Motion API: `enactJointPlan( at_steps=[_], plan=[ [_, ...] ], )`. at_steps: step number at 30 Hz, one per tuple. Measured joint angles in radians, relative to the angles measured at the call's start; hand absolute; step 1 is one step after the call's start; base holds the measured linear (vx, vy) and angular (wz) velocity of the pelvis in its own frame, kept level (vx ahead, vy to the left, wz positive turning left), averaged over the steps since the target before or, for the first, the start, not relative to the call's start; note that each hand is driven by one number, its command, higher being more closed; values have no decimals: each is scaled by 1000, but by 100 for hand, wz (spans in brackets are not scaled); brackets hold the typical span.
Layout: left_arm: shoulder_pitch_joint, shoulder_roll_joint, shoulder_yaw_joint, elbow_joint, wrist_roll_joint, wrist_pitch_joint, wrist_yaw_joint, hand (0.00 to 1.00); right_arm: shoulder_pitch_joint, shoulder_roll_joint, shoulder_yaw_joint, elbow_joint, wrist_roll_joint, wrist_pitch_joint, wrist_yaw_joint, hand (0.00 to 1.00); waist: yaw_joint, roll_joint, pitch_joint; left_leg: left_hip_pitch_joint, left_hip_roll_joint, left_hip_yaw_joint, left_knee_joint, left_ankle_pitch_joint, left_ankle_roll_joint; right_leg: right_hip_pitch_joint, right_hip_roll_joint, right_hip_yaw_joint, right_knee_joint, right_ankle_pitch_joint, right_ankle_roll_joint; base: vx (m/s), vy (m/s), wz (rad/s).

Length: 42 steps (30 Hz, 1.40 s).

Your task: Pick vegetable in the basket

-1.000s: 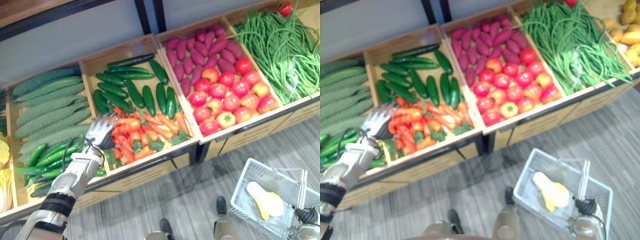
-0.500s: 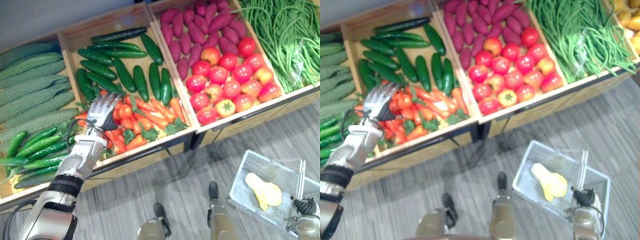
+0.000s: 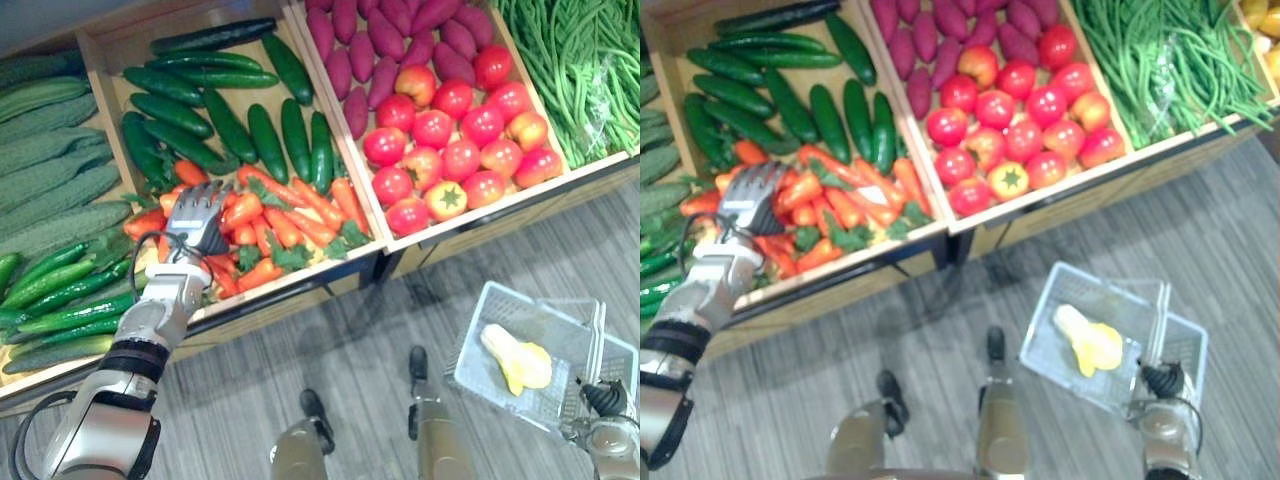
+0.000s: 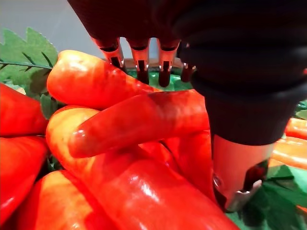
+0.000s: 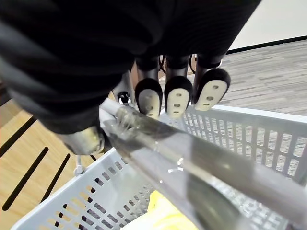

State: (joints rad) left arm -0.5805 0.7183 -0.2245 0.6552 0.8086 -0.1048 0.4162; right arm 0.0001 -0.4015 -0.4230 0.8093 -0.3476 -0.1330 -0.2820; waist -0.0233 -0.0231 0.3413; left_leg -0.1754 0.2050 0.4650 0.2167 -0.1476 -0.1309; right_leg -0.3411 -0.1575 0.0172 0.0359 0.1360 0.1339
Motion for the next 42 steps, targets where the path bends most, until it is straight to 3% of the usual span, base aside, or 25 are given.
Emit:
enactJointPlan(
  at_steps=[1,9,25,34,42],
  plan=[
    [-6,0,0,8,0,0,2,100,-2,0,0,-5,0,0,0,100,2,-2,1,-3,0,5,1,0,1,-6,0,5,-1,2,1,-47,-30,-13],
    [-24,-9,7,26,-1,2,2,100,-15,0,5,-23,1,0,0,100,-2,-10,18,-34,33,23,69,-39,1,-22,15,33,-9,18,9,-40,-38,-11],
    [-21,-47,40,18,-1,8,-2,100,-14,1,19,-14,-1,1,0,100,-6,-10,18,-34,33,17,75,-38,2,-3,13,41,-37,40,25,-26,-40,0],
    [38,-44,111,-151,1,30,-44,100,22,48,14,8,-5,8,0,100,-4,-6,13,-7,11,-36,64,-24,10,66,-4,0,-57,40,25,-23,-30,16],
    [114,16,134,-273,31,26,-50,100,57,94,-3,73,-7,23,6,100,0,-9,-87,22,-14,-63,9,3,11,106,-19,-24,-80,40,26,-15,-15,12]
  ],
)
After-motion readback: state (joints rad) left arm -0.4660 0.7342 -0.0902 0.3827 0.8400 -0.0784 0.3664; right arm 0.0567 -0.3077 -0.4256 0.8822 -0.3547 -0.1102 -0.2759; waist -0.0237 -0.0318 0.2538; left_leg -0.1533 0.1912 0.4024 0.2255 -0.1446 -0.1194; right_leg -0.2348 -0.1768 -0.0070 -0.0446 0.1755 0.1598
